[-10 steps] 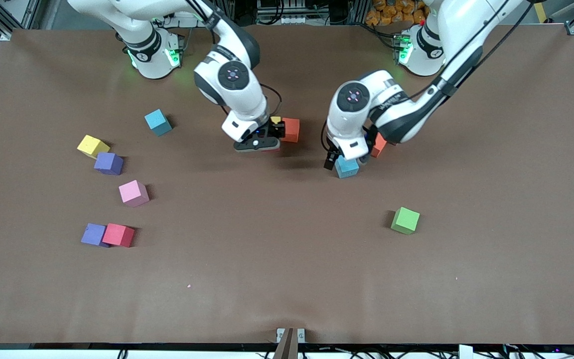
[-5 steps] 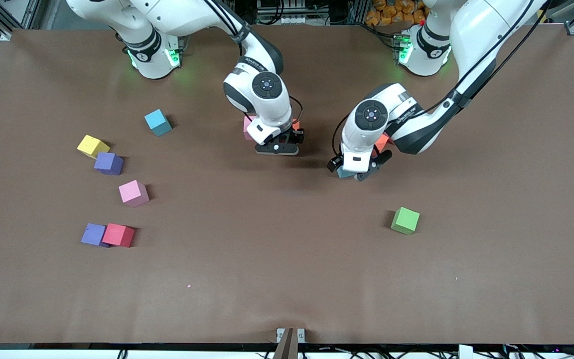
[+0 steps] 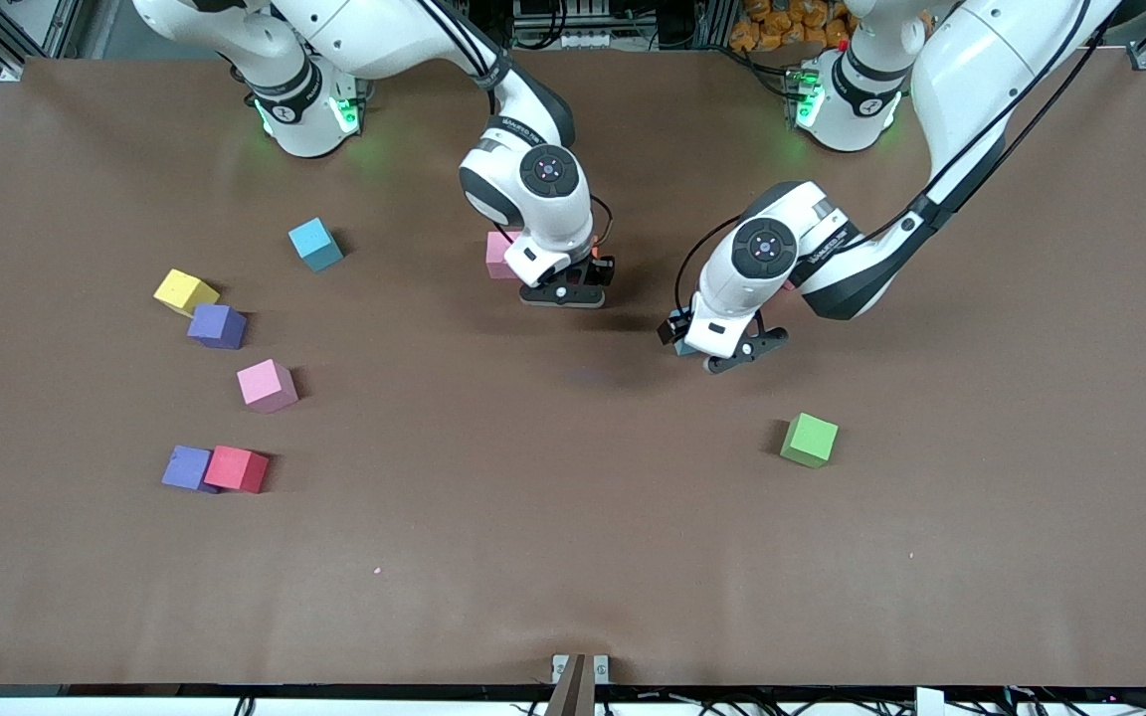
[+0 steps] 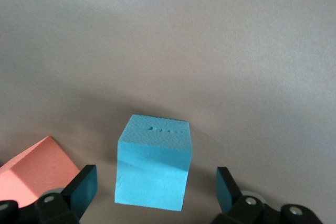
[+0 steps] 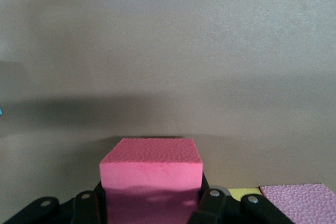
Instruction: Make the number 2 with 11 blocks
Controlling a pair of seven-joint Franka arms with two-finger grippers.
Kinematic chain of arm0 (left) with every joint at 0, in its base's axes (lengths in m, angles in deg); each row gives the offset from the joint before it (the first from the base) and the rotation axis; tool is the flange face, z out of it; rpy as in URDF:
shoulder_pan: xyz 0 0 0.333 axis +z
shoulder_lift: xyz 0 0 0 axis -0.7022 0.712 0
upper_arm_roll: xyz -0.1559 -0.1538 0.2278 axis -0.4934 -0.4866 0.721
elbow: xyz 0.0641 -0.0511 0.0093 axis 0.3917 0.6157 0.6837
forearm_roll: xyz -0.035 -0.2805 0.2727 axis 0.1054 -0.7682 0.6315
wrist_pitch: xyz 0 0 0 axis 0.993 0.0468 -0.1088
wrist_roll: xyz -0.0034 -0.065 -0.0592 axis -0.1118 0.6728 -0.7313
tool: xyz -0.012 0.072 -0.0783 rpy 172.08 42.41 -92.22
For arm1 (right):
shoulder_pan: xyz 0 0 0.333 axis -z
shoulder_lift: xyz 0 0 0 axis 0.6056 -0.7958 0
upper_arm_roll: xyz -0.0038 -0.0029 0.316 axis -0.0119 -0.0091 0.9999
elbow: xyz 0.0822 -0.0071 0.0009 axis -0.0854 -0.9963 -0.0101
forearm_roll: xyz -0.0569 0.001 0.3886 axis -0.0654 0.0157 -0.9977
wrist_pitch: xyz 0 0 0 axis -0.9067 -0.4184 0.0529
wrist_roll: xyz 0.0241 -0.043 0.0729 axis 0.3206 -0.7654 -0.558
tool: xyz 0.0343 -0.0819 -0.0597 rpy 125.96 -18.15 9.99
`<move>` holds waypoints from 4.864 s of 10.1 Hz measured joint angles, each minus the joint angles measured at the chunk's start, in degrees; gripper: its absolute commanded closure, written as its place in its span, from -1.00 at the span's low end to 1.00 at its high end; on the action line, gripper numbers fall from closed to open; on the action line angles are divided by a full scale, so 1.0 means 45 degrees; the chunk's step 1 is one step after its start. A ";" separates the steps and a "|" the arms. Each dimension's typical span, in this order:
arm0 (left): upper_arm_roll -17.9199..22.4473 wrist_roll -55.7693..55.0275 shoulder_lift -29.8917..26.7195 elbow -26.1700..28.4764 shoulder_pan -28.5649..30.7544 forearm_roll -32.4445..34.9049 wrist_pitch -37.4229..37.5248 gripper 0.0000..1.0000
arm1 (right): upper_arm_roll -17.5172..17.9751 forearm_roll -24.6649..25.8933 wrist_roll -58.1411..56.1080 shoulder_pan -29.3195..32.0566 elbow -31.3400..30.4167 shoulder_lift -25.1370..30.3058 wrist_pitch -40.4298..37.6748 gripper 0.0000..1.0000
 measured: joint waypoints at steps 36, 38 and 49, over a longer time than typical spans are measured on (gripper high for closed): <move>0.3883 0.1810 0.2685 -0.5829 -0.8100 0.0214 0.0731 0.26 | 0.0937 0.0100 -1.8158 1.2389 -0.2500 0.2168 -0.1898 -1.00; 0.3839 0.1845 0.2708 -0.5825 -0.8172 -0.0027 0.0758 0.26 | 0.0934 0.0124 -1.8600 1.2919 -0.2723 0.2148 -0.1320 -1.00; 0.3831 0.1847 0.2876 -0.5684 -0.8520 -0.0172 0.0848 -1.00 | 0.1280 0.0126 -1.8583 1.3046 -0.4013 0.1887 0.1097 0.37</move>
